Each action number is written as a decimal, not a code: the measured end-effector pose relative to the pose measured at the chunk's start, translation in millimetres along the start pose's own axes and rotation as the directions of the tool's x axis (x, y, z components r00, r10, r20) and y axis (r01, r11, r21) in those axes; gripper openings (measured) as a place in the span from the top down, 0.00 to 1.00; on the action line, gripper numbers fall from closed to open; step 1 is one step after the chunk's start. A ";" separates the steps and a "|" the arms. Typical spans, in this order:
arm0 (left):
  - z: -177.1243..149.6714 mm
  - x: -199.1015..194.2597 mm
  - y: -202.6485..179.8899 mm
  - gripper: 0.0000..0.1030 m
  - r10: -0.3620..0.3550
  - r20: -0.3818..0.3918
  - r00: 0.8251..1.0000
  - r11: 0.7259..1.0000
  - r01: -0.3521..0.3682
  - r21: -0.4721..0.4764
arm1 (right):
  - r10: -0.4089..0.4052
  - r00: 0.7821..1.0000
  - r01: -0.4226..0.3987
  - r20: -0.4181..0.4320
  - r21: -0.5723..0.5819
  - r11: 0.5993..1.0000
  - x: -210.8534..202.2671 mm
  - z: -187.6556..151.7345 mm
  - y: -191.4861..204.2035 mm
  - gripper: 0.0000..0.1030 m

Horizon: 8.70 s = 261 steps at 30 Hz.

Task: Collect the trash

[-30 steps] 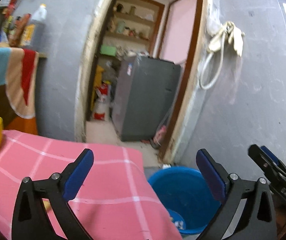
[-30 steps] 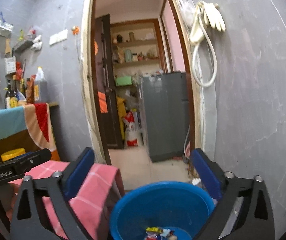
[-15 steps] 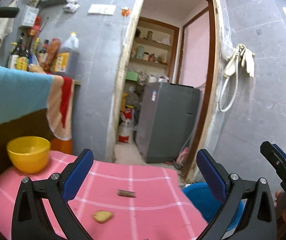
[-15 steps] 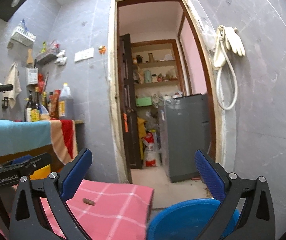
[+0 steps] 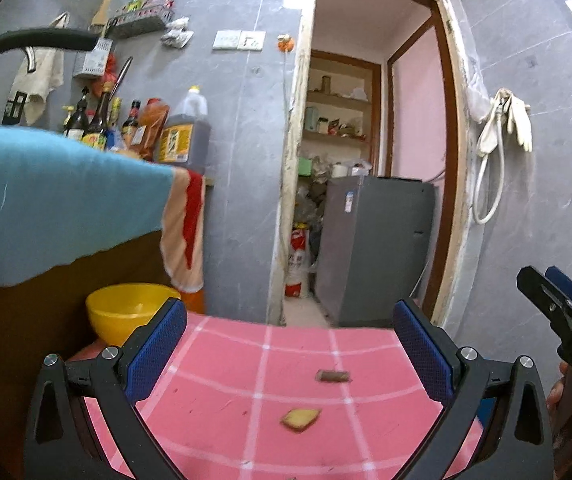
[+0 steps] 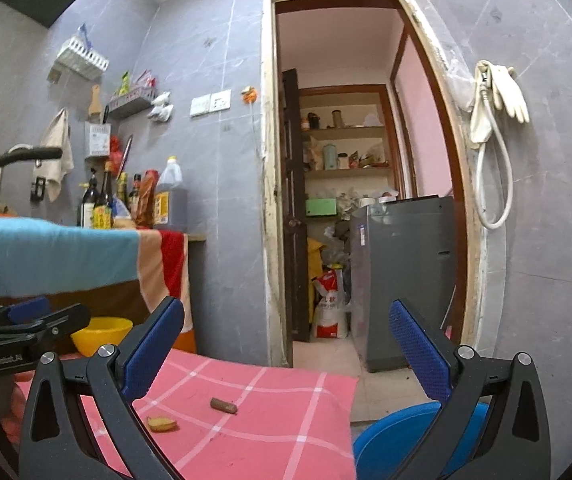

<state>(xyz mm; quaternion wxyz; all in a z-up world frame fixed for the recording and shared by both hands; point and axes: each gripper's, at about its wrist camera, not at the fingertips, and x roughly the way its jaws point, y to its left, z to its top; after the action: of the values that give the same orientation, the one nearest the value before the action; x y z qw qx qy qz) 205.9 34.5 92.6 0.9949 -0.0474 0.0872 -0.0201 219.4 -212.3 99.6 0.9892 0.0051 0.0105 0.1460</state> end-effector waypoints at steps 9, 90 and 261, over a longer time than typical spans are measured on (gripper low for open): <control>-28.3 23.7 20.8 0.02 0.007 -0.172 0.985 1.000 -0.011 -0.024 | 0.028 0.991 -0.032 -0.132 -0.025 0.999 28.8 -27.4 4.1 0.00; -63.1 91.0 29.1 0.76 -0.079 -0.507 0.859 0.994 0.030 -0.105 | 0.258 0.693 -0.275 -0.673 0.084 0.958 143.4 -78.2 27.8 0.71; -96.7 -147.2 -68.4 0.02 -0.106 -0.097 0.990 0.994 0.109 0.028 | -0.317 0.930 0.322 -0.186 -0.002 0.947 -201.0 -53.7 -14.5 0.00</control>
<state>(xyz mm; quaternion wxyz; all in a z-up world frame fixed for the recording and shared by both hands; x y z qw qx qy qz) 42.0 -35.2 29.8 0.9877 -0.0344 0.1318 -0.0772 29.9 -283.9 49.6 0.9944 0.0040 0.1045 -0.0173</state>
